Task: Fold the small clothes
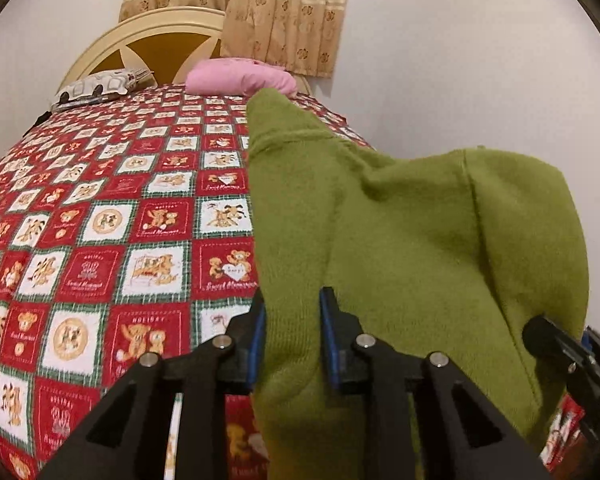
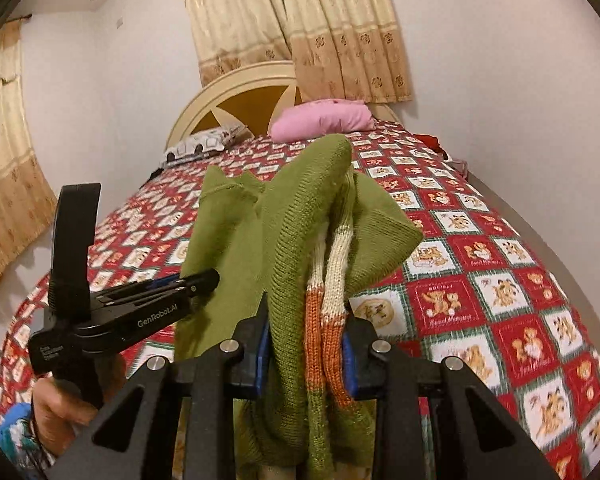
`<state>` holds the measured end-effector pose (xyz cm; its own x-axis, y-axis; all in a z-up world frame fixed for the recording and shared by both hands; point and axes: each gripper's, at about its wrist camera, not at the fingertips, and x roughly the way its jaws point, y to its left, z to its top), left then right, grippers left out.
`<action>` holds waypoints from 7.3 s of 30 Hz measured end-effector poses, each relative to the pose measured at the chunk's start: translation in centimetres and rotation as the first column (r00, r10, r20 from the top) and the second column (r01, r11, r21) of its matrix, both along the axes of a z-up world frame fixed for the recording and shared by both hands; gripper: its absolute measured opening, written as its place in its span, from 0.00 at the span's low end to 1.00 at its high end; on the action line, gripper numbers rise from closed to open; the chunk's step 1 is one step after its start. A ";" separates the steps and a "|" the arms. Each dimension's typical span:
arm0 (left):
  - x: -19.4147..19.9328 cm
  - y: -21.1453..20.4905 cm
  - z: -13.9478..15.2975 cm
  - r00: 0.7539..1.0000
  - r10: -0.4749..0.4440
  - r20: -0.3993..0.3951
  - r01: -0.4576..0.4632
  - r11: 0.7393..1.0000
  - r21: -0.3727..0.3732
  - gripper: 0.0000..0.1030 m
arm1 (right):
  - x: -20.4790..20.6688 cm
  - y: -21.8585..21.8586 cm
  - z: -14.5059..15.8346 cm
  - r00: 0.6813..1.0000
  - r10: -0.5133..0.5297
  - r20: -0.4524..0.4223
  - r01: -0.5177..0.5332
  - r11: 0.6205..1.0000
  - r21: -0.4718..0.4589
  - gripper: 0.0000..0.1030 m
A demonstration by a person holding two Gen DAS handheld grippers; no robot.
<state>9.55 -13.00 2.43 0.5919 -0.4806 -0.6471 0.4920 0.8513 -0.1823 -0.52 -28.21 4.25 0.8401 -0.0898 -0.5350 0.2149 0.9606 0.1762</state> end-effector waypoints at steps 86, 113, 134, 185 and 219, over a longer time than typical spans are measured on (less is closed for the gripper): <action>-14.5 -14.9 -4.4 0.957 -0.265 0.120 0.223 0.932 0.286 0.65 | -19.0 -5.4 -4.7 0.908 -0.398 -0.129 0.371 0.908 -0.193 0.45; -16.4 -4.4 -8.2 0.981 -0.194 -0.024 0.193 0.937 0.293 0.76 | -26.2 -0.8 -5.4 0.821 -0.547 -0.166 0.549 0.835 -0.035 0.44; -23.1 -0.2 0.2 0.933 -0.229 0.277 0.191 0.969 0.158 1.00 | -29.9 8.0 3.4 0.781 -0.601 0.170 0.624 0.764 -0.166 0.68; -23.7 0.1 0.4 0.935 -0.208 0.286 0.162 0.971 0.176 1.00 | -29.9 9.4 3.5 0.749 -0.631 0.204 0.663 0.718 -0.213 0.77; -23.2 0.1 0.1 0.942 -0.207 0.263 0.161 0.969 0.187 1.00 | -29.9 9.4 3.1 0.745 -0.639 0.194 0.668 0.715 -0.207 0.77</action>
<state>-13.66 -12.89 2.51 0.6702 -0.5018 -0.5469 0.6541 0.7475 0.1158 -30.42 -18.77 7.34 0.5689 -0.7528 -0.3311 0.8001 0.5997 0.0115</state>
